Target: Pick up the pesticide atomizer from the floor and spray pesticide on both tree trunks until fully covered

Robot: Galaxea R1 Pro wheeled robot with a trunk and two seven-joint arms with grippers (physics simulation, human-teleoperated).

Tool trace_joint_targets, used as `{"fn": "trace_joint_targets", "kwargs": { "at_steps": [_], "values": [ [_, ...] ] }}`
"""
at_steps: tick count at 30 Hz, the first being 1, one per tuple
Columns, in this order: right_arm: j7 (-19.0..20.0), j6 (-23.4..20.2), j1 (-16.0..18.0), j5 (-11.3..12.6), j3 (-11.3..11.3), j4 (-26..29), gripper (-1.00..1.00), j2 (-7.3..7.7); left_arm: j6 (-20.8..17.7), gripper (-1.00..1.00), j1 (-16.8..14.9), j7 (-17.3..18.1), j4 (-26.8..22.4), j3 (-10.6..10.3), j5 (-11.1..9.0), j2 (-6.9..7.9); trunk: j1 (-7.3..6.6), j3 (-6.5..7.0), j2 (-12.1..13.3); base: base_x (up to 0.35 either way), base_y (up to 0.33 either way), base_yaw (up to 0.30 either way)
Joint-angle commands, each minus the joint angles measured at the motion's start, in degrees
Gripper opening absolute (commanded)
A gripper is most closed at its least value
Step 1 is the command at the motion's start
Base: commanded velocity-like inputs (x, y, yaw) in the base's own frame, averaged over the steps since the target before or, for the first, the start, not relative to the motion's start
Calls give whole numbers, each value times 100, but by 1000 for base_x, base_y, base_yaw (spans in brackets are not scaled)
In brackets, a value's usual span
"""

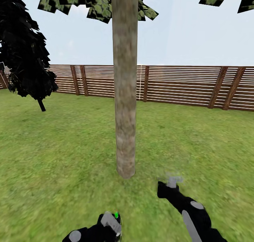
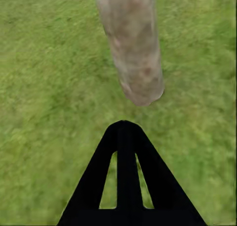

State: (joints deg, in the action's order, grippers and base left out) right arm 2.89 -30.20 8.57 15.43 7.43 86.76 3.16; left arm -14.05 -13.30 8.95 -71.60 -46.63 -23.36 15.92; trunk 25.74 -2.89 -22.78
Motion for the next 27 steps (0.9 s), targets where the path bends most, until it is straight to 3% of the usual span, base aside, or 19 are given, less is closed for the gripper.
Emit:
{"fn": "trace_joint_targets", "kwargs": {
  "at_steps": [1, 3, 5, 6, 9, 14, 17, 19, 21, 23, 24, 27],
  "values": [
    [-197, 803, -255, -161, 91, -425, -100, -1, -568, -100, -88, -309, -37, 187, -70, -176, 4, -13, -14, 0, 0, 0],
    [-409, 2452, -517, -346, 183, -1667, -100, -15, -1632, -100, -278, -823, -231, 602, -79, -486, 4, -13, -14, 0, 0, 0],
    [-499, 3815, -624, -440, 223, -3022, -100, -46, -2689, -100, -489, -1395, -508, 944, -78, -824, 4, -13, -14, 0, 0, 0],
    [-511, 4081, -639, -457, 228, -3288, -100, -56, -2910, -100, -548, -1565, -558, 1019, -79, -921, 4, -13, -14, 0, 0, 0],
    [-554, 5004, -673, -435, 186, -4440, -100, -72, -3988, -100, -1102, -2480, -845, 1447, -87, -1498, 4, -13, -14, 0, 0, 0],
    [-573, 5350, -649, -277, -108, -4974, -100, -86, -4595, -100, -1863, -2756, -1032, 1586, -65, -1853, 4, -13, -14, 0, 0, 0],
    [-595, 5472, -647, -228, -156, -5026, -100, -114, -4595, -100, -2370, -2934, -924, 1671, -65, -1966, 4, -13, -14, 0, 0, 0],
    [-625, 5489, -645, -59, -225, -5035, -100, -133, -4595, -100, -2666, -3033, -705, 1876, -107, -1994, 4, -13, -14, 0, 0, 0],
    [-640, 5503, -642, 266, -284, -5044, -100, -158, -4595, -100, -3081, -3097, -232, 2243, -180, -2022, 4, -13, -14, 0, 0, 0],
    [-640, 5514, -645, 407, -306, -5059, -100, -168, -4595, -100, -3557, -3131, 393, 2481, -213, -2033, 4, -13, -14, 0, 0, 0],
    [-640, 5516, -644, 455, -309, -5067, -100, -171, -4595, -100, -3885, -3142, 833, 2564, -226, -2036, 4, -13, -14, 0, 0, 0],
    [-644, 5518, -643, 487, -310, -5077, -100, -176, -4595, -100, -4273, -3150, 1354, 2620, -237, -2054, 4, -13, -14, 0, 0, 0]
  ]
}}
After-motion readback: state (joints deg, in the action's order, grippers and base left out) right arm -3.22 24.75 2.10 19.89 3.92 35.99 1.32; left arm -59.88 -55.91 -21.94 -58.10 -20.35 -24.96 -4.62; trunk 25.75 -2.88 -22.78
